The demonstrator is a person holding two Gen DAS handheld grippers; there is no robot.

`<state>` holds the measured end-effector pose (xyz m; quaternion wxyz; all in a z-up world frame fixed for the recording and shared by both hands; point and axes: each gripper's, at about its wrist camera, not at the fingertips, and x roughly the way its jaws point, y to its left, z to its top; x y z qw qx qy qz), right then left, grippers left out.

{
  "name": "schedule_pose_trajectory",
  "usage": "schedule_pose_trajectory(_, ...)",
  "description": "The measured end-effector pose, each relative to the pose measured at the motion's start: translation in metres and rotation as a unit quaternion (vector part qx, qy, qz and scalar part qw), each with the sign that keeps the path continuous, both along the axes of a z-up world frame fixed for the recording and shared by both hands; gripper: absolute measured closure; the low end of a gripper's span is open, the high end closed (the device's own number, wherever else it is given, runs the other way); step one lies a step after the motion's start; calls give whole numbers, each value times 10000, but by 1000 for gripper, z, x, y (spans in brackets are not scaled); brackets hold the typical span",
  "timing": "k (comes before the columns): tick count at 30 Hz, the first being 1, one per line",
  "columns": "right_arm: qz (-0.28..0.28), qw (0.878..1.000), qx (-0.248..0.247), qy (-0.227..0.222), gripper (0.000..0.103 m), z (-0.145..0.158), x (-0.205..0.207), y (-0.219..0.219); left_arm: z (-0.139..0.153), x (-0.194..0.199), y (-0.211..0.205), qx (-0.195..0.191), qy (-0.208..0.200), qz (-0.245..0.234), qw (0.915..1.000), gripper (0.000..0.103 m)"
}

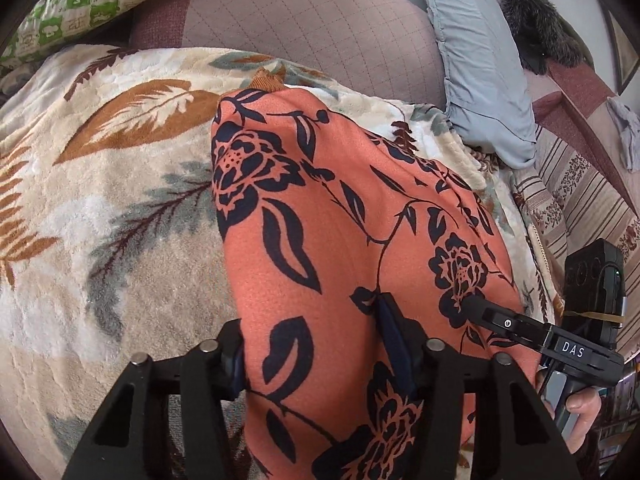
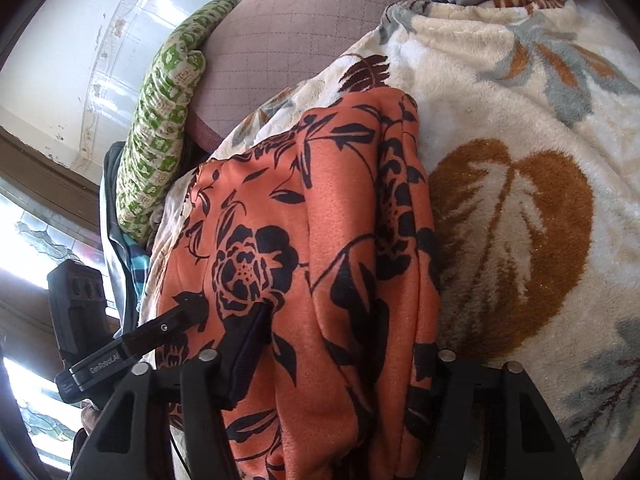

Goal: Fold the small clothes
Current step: 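Close both grippers on the folded shirt edge and lift it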

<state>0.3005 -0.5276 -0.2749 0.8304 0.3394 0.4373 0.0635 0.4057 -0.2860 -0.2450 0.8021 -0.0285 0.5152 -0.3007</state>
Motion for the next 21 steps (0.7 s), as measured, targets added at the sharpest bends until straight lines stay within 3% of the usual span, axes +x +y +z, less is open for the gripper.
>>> schedule_pose_trajectory(2,74,9991,-407,-44,61,11,0,10,2,-1,1,-13,-73,34,10000,61)
schedule_pose_trajectory(7,57,9949,-967,-271,68,39,-3,29,10,-2,9,0,-170,152,9997,69)
schedule_pose_trajectory(15,320,9895,-1169,-792,72,79,-7,72,54,-21,53,147,-853,409,9954,69)
schedule_pose_trajectory(21,556,9855,-1091,-1179,72,107,-9,115,92,-45,94,433,-1468,640,9861,69)
